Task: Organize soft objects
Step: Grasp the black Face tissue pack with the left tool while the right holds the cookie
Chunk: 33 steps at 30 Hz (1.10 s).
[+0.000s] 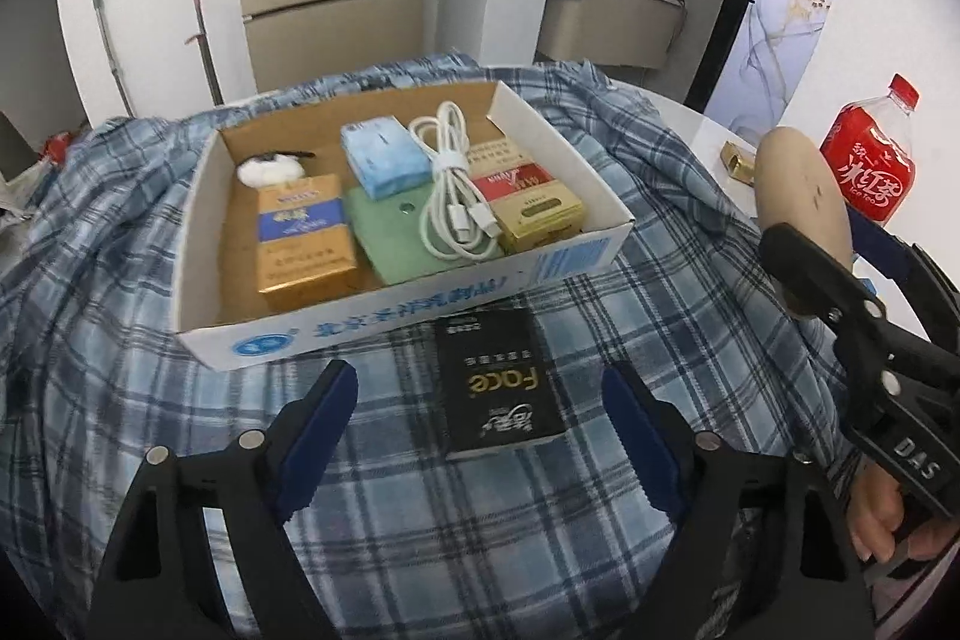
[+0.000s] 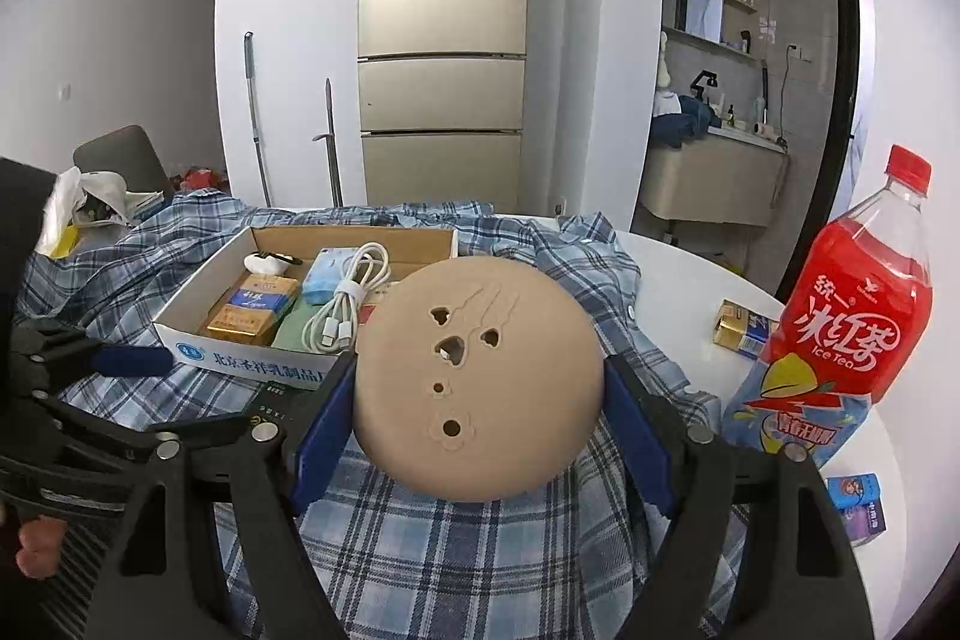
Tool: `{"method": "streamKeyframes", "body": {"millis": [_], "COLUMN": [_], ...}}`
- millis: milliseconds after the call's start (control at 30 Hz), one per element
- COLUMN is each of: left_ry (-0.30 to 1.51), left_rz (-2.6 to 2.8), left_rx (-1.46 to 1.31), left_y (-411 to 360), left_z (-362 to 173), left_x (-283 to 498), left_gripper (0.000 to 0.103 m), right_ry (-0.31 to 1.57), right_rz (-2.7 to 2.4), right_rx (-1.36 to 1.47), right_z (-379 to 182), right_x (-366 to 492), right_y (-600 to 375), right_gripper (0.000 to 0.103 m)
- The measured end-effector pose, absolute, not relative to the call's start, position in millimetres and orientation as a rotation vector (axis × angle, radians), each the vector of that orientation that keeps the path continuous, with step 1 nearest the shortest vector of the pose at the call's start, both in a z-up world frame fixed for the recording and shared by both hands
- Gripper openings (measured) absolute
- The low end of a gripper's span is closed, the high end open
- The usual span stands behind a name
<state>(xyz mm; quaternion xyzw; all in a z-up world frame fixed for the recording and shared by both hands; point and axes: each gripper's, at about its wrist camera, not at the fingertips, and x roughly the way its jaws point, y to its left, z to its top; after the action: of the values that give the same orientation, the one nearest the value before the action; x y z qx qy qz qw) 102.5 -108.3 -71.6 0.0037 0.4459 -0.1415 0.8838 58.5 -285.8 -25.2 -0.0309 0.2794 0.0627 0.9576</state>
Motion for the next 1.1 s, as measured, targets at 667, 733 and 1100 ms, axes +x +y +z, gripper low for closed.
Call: {"method": "streamKeyframes", "body": {"millis": [667, 733, 1100], "left_ry": [0.998, 0.976, 0.635], "left_rz": [-0.299, -0.316, -0.317], "left_rx": [0.075, 0.078, 0.158], "left_y": [-125, -124, -104], "left_z": [-103, -99, -43], "left_x": [118, 113, 42], "left_gripper": [0.051, 0.049, 0.048], "right_ry": [0.642, 0.642, 0.593], "right_rz": [0.13, 0.13, 0.158], "right_rx": [-0.024, -0.023, -0.061], "right_z": [-36, -36, -32], "right_x": [67, 67, 59], "right_y": [-292, -292, -284], "right_gripper": [0.078, 0.078, 0.078]}}
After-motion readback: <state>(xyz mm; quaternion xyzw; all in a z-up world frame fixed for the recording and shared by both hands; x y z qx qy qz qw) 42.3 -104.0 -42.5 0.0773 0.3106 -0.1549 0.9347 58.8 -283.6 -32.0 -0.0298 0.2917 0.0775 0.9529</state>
